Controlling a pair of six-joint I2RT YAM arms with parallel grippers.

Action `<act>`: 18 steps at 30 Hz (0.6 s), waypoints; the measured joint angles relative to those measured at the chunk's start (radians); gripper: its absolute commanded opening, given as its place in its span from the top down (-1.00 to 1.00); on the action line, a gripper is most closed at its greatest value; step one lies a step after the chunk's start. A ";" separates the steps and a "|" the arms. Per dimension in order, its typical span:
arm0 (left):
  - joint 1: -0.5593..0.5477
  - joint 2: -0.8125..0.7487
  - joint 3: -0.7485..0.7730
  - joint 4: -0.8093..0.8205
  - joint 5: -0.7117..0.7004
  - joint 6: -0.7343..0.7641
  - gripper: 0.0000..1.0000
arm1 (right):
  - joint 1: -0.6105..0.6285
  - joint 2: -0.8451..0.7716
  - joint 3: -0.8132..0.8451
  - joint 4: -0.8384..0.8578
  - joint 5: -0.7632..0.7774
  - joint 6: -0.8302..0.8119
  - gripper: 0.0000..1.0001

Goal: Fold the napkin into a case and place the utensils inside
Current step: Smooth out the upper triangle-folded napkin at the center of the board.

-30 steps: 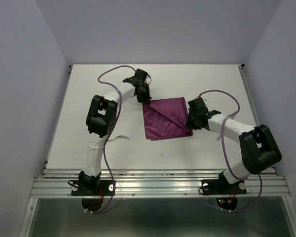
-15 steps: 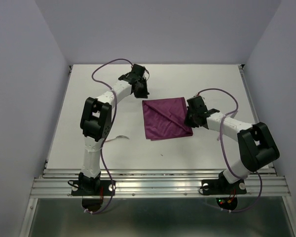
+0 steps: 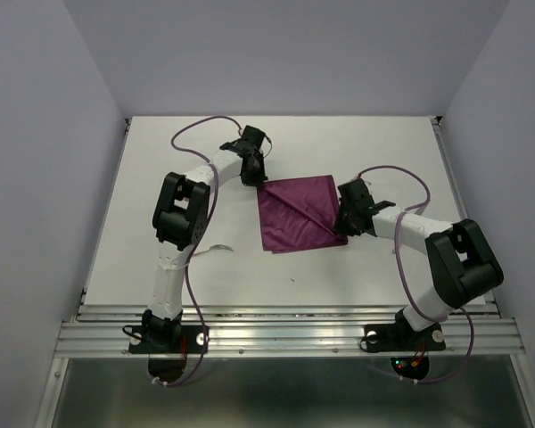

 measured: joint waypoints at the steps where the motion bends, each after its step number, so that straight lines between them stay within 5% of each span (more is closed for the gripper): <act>1: 0.000 0.001 0.000 0.000 -0.003 0.002 1.00 | 0.000 -0.011 0.000 -0.012 0.008 -0.001 0.77; 8: 0.000 -0.005 0.000 0.000 -0.013 0.005 1.00 | 0.000 -0.131 0.040 -0.079 0.086 -0.024 0.77; 18: 0.000 -0.137 -0.014 0.001 -0.006 0.004 1.00 | 0.000 -0.098 0.005 -0.059 0.074 -0.026 0.81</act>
